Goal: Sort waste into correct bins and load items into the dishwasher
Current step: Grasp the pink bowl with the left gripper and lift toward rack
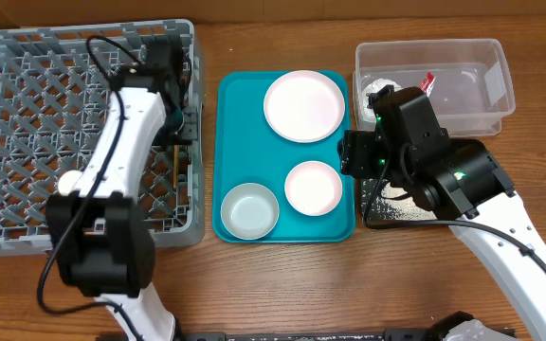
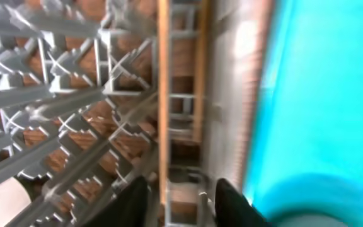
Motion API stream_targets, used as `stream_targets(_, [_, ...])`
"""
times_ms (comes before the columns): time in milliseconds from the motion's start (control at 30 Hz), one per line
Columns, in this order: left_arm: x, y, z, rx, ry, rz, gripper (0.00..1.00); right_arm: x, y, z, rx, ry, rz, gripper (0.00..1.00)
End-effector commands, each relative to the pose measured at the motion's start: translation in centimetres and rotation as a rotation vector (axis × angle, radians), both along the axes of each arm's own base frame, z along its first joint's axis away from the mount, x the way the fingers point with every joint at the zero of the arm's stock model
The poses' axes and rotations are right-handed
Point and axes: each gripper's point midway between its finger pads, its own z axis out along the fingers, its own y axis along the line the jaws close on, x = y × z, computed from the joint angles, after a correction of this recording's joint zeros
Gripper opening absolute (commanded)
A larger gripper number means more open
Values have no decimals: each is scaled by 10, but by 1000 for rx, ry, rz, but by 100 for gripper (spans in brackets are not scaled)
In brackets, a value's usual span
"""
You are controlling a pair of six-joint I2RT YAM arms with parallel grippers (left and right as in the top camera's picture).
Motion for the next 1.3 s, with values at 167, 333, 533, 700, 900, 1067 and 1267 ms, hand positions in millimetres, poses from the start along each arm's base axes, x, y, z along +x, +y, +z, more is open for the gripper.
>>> stream_targets(167, [-36, -68, 144, -307, -277, -131, 50, 2, 1, 3, 11, -6, -8, 75])
stream_targets(333, [-59, -86, 141, -324, -210, -139, 52, 1, 0, 2, 10, -4, -8, 83])
stream_targets(533, [-81, -131, 97, -338, -99, -205, 54, 1, 0, 2, 10, -4, -8, 83])
stream_targets(700, [-79, -175, 49, -316, -130, -322, 56, 2, 0, 3, 10, -5, -8, 83])
stream_targets(900, [-75, -211, -20, -288, -108, -404, 56, 2, 0, 3, 10, -5, -8, 83])
stream_targets(1067, [-74, -217, -78, -247, 3, -431, 55, 3, 1, 4, 13, -11, -8, 83])
stream_targets(1267, [-74, -217, -93, -267, 55, -418, 28, 3, 1, 4, 14, -11, -8, 83])
